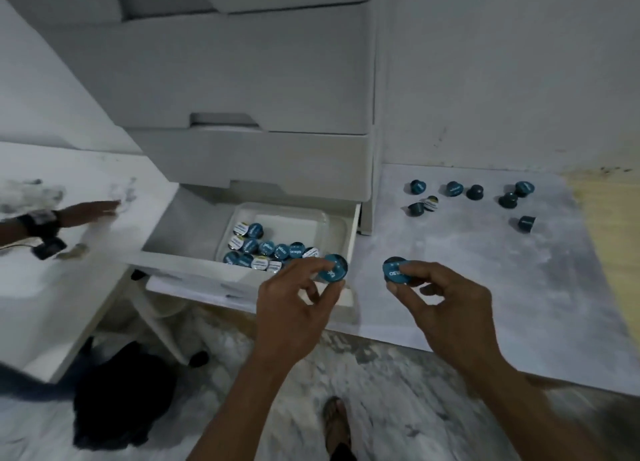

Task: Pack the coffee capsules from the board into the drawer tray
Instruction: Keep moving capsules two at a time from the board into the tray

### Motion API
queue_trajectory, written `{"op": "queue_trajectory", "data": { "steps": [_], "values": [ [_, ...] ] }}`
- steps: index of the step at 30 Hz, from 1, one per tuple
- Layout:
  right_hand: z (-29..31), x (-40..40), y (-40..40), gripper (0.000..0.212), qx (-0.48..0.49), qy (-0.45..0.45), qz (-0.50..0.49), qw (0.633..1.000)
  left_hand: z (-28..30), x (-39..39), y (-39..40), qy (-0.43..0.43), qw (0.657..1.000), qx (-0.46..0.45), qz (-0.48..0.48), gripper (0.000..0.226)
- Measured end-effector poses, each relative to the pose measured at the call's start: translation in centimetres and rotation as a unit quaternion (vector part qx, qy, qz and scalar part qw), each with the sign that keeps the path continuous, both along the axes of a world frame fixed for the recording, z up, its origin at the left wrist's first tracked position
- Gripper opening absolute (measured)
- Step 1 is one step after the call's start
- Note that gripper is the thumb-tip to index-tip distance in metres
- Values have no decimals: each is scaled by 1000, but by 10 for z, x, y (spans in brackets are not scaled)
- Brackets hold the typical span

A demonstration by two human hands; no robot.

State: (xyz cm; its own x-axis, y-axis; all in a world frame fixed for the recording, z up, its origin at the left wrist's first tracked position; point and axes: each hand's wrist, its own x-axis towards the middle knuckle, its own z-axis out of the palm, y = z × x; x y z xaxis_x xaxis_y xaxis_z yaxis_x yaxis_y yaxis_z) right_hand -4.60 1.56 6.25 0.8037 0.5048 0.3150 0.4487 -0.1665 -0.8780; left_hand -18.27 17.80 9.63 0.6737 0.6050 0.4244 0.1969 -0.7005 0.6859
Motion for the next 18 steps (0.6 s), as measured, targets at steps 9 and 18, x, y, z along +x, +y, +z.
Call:
{"op": "queue_trajectory", "data": {
  "steps": [9, 18],
  "values": [
    [17, -17, 135, 22, -53, -10, 69, 996, 10, -41, 156, 130, 990, -25, 50, 25],
    [-31, 6, 232, 21, -243, -17, 39, 969, -43, 16, 272, 319, 945, 16, -76, 31]
  ]
}}
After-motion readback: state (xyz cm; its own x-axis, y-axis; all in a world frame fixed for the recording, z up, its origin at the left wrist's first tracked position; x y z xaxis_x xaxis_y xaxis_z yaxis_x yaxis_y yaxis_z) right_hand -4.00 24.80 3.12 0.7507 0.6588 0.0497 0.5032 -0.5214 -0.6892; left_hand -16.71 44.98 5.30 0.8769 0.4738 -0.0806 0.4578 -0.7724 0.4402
